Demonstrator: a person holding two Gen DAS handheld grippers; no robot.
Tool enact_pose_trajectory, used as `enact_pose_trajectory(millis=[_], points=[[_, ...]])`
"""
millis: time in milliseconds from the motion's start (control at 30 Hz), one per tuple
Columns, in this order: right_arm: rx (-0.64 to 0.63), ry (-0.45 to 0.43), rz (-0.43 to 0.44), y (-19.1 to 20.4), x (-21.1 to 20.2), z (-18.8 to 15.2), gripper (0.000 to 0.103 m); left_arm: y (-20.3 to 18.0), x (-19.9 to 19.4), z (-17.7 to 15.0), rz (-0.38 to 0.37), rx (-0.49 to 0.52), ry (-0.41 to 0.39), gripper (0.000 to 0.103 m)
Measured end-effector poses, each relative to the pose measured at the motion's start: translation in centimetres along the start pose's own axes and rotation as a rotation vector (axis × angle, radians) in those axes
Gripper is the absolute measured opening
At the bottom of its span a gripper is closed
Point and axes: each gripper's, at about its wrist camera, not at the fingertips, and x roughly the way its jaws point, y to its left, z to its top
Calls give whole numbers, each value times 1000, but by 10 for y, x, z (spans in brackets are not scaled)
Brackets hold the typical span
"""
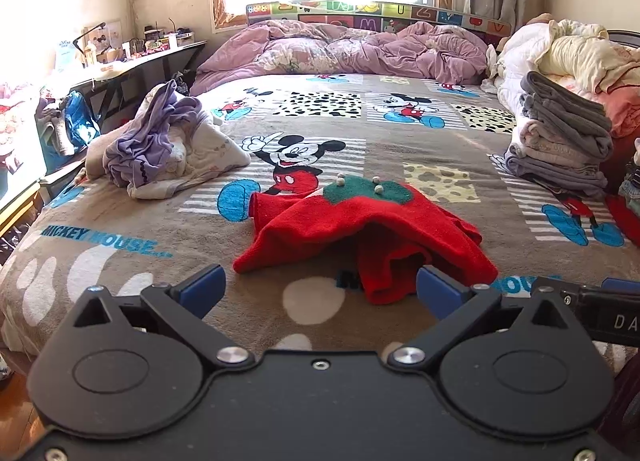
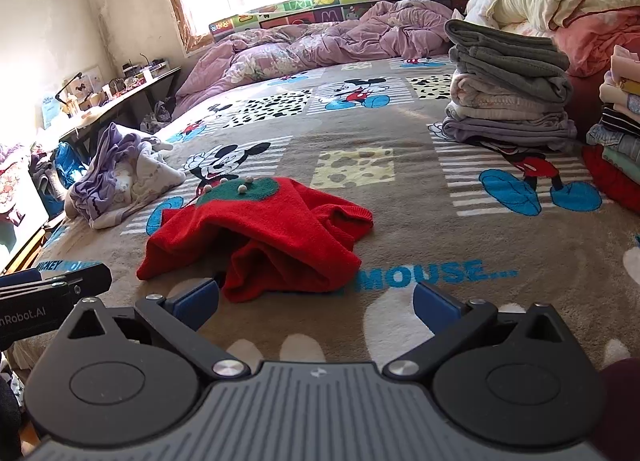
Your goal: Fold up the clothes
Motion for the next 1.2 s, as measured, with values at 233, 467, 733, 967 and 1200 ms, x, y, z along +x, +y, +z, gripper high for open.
enact_pose_trajectory(millis=[233, 467, 733, 967, 1200], points=[[-1, -9, -12, 3, 0, 1, 103, -2, 3, -1, -3, 9, 4, 103], [-14, -5, -17, 7, -1, 1, 103, -2, 9, -1, 5, 11, 19, 103], [-5, 5, -15, 2, 2, 0, 103, -6, 11, -6, 9, 26, 21, 103], [-8, 13, -18, 1, 5, -1, 103, -7, 13, -8, 5, 31, 25, 103], [-8, 19, -19, 0, 8, -2, 103, -6, 16, -11, 0, 31, 27, 103]])
